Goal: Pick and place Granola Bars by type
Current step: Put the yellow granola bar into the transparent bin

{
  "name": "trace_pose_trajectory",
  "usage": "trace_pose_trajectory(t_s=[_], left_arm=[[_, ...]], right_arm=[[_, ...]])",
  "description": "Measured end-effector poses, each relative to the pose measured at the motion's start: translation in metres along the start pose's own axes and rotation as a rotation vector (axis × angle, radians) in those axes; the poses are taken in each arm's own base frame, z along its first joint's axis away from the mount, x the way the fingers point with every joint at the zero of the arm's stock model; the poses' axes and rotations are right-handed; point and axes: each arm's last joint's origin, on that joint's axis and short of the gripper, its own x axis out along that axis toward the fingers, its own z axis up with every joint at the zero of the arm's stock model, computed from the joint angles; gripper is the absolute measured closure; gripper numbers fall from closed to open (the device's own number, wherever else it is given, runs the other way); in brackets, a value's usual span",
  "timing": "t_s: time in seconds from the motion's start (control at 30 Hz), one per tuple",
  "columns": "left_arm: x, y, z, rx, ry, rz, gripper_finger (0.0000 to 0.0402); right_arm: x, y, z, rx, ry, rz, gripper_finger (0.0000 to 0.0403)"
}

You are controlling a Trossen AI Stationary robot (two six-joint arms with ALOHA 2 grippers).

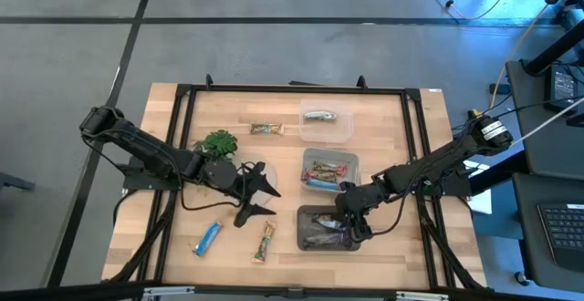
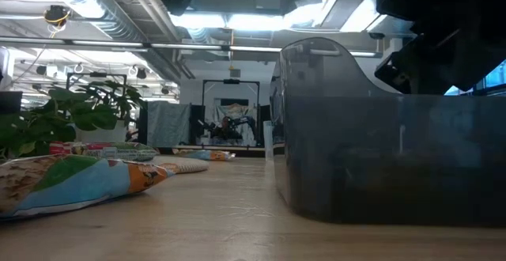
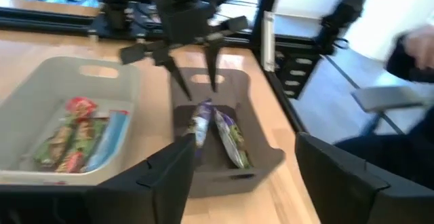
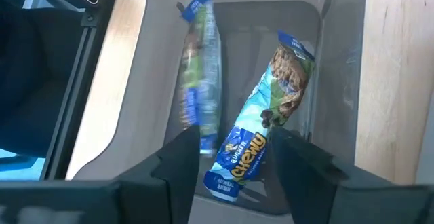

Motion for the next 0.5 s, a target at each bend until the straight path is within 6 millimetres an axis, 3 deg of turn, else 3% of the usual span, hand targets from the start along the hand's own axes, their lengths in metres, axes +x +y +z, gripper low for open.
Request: trace_pose_trajectory(t_s=[0.1,0.3,0.5], left_arm=[[0.000,-0.001,-0.001,0.007,0.024,-0.051,0.0144],[-0.001,-0.004,-0.012,-0.153,0.132,-0.056,0.0144],[-0.011,-0.005,-0.045,-0.423,0.402,0.203,0.0142]], right_arm=[[0.000,0.000,0.000,0.000,0.001,0.000,0.0215],[0.000,-0.001,0.000,0.000,0.004,-0.002,0.0214],[0.000,-0.002,0.000,-0.047,0.003,-0.004,0.0214]])
